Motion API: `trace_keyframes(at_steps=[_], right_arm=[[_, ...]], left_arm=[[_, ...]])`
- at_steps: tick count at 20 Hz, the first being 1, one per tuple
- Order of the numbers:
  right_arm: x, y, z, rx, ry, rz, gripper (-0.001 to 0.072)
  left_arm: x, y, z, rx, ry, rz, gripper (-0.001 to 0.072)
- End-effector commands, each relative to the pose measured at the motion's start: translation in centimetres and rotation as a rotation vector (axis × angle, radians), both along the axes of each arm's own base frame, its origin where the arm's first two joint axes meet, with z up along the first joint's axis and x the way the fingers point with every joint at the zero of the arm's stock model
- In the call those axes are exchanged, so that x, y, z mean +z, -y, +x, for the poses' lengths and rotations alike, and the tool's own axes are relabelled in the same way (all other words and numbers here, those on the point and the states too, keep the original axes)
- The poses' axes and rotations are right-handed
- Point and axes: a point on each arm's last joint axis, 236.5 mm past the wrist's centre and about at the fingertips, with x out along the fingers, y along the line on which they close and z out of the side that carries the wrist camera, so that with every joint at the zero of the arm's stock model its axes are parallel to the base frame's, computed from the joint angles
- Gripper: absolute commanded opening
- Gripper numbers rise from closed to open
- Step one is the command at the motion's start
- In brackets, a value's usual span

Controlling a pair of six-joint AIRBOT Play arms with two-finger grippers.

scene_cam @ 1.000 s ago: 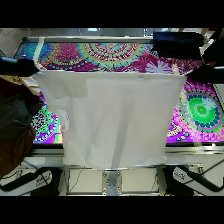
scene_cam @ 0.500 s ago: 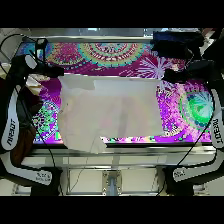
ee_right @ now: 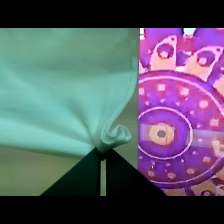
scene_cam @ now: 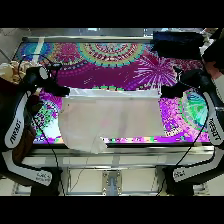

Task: Fold the shirts.

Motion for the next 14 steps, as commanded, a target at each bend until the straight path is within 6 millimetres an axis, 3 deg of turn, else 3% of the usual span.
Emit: trace_keyframes(at_steps=[1,3,4,5,6,8,10,11,12,14], right_arm=[[-4.0,-0.8,-2.6,0.007,-0.089,0.005,0.0010],[-4.7,-1.3,-3.2,0.013,-0.111,0.011,0.0017],[-4.4,-1.6,-3.2,0.010,-0.113,0.025,0.0089],[-3.6,-1.8,-3.3,0.016,-0.113,0.031,0.0264],[-2.3,-1.6,-3.2,0.029,-0.104,0.023,0.0338],[1.8,0.5,-3.6,0.068,-0.066,-0.080,0.0340],[6.1,4.9,-5.2,0.061,-0.025,-0.250,0.0350],[7.6,7.0,-6.4,0.021,-0.009,-0.292,0.0354],[8.4,8.5,-8.0,-0.036,-0.002,-0.288,0.0354],[8.2,9.3,-10.9,-0.141,-0.007,-0.187,0.0355]], left_arm=[[-2.2,0.3,-1.8,-0.008,-0.080,0.001,0.0008],[-2.5,0.6,-2.0,-0.001,-0.093,-0.012,0.0022],[-2.4,1.1,-2.0,0.006,-0.092,-0.035,0.0247],[-2.0,1.3,-2.1,0.008,-0.094,-0.046,0.0618],[-1.3,1.4,-2.6,0.009,-0.099,-0.049,0.0696],[1.5,0.6,-4.5,0.020,-0.122,-0.052,0.0697],[4.7,-0.6,-7.0,0.075,-0.102,-0.075,0.0697],[5.4,-1.0,-8.7,0.124,-0.085,-0.099,0.0697],[5.2,-0.9,-11.5,0.174,-0.092,-0.151,0.0697],[3.0,0.8,-18.4,0.248,-0.155,-0.266,0.0697]])
